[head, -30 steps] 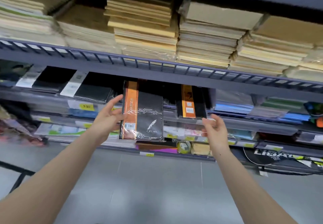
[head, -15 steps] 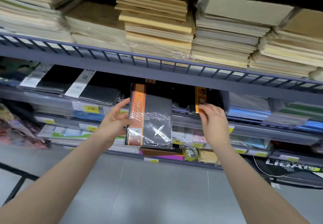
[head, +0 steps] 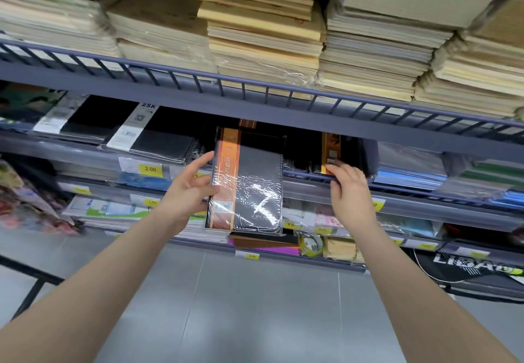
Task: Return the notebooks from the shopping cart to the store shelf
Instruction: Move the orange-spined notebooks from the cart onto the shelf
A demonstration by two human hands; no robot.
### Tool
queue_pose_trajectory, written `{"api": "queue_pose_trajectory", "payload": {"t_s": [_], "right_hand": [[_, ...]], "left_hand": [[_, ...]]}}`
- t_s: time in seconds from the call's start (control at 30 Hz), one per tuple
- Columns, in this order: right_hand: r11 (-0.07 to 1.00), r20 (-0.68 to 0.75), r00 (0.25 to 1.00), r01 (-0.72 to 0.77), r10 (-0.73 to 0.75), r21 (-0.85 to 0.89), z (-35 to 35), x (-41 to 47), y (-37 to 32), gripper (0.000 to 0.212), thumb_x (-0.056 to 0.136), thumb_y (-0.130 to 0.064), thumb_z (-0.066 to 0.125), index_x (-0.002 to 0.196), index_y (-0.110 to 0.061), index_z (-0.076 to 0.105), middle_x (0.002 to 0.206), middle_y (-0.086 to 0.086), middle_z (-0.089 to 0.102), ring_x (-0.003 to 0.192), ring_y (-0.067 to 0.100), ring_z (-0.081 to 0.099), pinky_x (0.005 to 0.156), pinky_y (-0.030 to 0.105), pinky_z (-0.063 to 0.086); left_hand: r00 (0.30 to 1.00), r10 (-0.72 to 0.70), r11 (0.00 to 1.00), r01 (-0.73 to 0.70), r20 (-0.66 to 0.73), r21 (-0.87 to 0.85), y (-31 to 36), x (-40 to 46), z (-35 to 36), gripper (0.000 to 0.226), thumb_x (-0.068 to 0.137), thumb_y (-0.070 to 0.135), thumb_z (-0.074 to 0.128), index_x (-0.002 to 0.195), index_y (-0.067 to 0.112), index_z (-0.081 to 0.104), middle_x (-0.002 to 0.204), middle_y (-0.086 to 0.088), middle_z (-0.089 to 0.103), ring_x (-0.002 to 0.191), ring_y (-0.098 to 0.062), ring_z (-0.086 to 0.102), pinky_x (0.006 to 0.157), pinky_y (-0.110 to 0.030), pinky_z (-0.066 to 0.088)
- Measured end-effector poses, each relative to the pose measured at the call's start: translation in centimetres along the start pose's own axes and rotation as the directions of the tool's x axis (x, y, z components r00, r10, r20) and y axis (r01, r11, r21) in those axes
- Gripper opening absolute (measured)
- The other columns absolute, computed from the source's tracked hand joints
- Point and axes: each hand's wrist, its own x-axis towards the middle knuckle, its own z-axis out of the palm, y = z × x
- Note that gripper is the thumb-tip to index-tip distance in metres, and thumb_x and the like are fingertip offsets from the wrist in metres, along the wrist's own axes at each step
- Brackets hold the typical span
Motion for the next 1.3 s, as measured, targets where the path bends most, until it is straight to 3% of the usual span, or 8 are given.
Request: {"api": "queue_pose_trajectory", "payload": {"t_s": [0.23,0.37,0.6,0.73,0.8,0.93,1.1,1.3], "right_hand": [[0.999,0.130,0.991,-0.042,0.039,0.023,-1.1,-1.7,-1.6,0.048,0.092,-0.019,0.051,0.139,-0.019,0.040,0.149,0.003,0.034,0.142,0.025,0.018,0.118,0.042,0.007],[0.913,0.293,0.951,-0.203,0.098,0.354,-2.2,-5.0,-4.9,0.050,0.092,-0.027,0.053,0.139,-0.025,0.037,0.140,-0.002,0.039,0.131,0.014,0.033,0.109,0.038,0.034],[0.330,0.668,0.688,-0.724,0.283,0.605,-1.1,-6.6,-7.3,0.045,0.094,-0.010,0.049,0.137,-0.009,0.038,0.100,0.010,0.063,0.075,0.018,0.062,0.067,0.025,0.054],[0.169,0.655,0.680,-0.725,0.331,0.668,-0.3,-7.2,-7.3,0.050,0.092,-0.004,0.051,0.139,-0.005,0.034,0.121,0.014,0.055,0.075,0.013,0.066,0.087,0.029,0.053],[0.158,0.639,0.686,-0.715,0.347,0.681,-0.6,-7.3,-7.5,0.053,0.092,-0.003,0.050,0.141,-0.006,0.031,0.122,0.012,0.056,0.077,0.014,0.065,0.089,0.032,0.050],[0.107,0.602,0.716,-0.670,0.353,0.735,-1.4,-6.3,-8.7,0.054,0.093,-0.003,0.048,0.143,-0.004,0.027,0.100,0.002,0.061,0.080,0.014,0.063,0.091,0.033,0.048],[0.081,0.533,0.760,-0.598,0.371,0.797,-1.5,-2.3,-11.4,0.048,0.094,0.000,0.046,0.140,-0.004,0.033,0.094,0.001,0.058,0.079,0.013,0.060,0.074,0.027,0.052],[0.235,0.449,0.748,-0.608,0.488,0.758,0.3,1.0,-12.5,0.059,0.094,0.001,0.045,0.144,-0.024,0.028,0.099,0.003,0.053,0.072,0.012,0.061,0.099,0.038,0.047]], "left_hand": [[1.000,0.003,0.999,-0.003,0.000,-0.047,0.1,-0.6,0.4,0.065,0.087,-0.006,0.053,0.134,0.038,0.041,0.097,-0.002,0.072,0.084,-0.019,0.068,0.081,-0.043,0.051],[1.000,-0.022,0.996,0.023,0.016,-0.091,0.4,-1.1,1.0,0.063,0.088,-0.004,0.054,0.134,0.037,0.040,0.103,-0.005,0.071,0.086,-0.018,0.069,0.074,-0.037,0.053],[0.999,-0.016,0.996,0.019,0.027,-0.092,-0.2,-0.4,2.3,0.062,0.091,-0.001,0.053,0.139,0.034,0.035,0.100,-0.001,0.071,0.091,-0.019,0.068,0.084,-0.041,0.052],[0.998,0.044,0.976,-0.053,0.043,0.211,0.2,-1.3,2.4,0.063,0.090,0.012,0.059,0.144,0.027,0.030,0.119,0.002,0.062,0.096,-0.012,0.063,0.084,-0.029,0.050],[0.956,0.292,0.824,-0.240,-0.022,0.513,0.9,-2.3,1.5,0.050,0.088,0.020,0.062,0.135,0.020,0.046,0.119,0.005,0.058,0.095,-0.005,0.059,0.082,-0.019,0.046],[0.646,0.758,0.345,-0.512,0.088,0.786,2.6,-2.3,-2.4,0.043,0.085,0.022,0.064,0.126,0.012,0.054,0.134,-0.006,0.049,0.122,-0.018,0.046,0.105,-0.033,0.036],[0.918,0.389,0.079,-0.120,0.081,0.990,2.6,1.0,-5.2,0.095,0.077,0.051,0.065,0.149,0.023,0.010,0.158,-0.004,0.004,0.145,-0.028,0.003,0.114,-0.056,0.009],[0.936,0.347,0.000,-0.060,0.056,0.998,2.0,1.6,-5.3,0.101,0.077,0.054,0.064,0.148,0.026,-0.002,0.158,0.000,0.000,0.145,-0.025,-0.003,0.115,-0.054,0.004]]}}
